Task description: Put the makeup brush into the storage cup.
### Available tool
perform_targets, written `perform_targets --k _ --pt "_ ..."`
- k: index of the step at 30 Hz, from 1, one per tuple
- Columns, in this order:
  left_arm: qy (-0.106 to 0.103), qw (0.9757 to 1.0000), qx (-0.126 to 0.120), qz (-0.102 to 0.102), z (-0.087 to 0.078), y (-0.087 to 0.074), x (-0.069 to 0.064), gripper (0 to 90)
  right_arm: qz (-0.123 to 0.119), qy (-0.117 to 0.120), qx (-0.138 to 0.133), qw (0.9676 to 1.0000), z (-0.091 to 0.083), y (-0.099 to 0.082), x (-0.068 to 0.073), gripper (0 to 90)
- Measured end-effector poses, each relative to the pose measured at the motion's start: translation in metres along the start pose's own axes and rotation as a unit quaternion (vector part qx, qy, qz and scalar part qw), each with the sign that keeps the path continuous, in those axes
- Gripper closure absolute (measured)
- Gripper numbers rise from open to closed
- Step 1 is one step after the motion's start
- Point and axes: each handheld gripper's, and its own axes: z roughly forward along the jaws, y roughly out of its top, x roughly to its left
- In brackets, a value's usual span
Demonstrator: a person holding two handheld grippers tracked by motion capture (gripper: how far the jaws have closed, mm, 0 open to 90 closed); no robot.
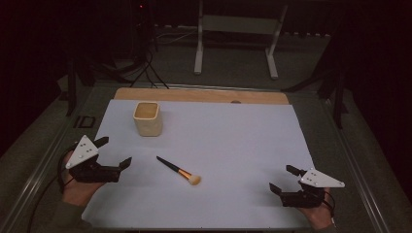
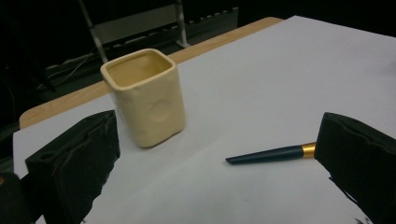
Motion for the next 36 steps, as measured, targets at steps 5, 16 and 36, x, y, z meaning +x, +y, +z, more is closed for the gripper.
perform_targets --k 5,16,36 --pt "-0.004 1.0000 0.000 -0.003 0.008 0.002 -0.001 1.3 0.000 0.000 -0.001 1.0000 -0.001 0.000 -0.001 8.7" --pt "-0.020 0.9997 0.012 0.010 0.028 0.010 -0.007 1.3 -0.001 -0.001 -0.002 1.0000 -0.002 0.000 -0.002 8.7" --pt "-0.047 0.9982 0.028 0.024 0.050 0.021 -0.015 1.3 0.000 -0.001 -0.003 1.0000 -0.002 -0.001 -0.002 8.7"
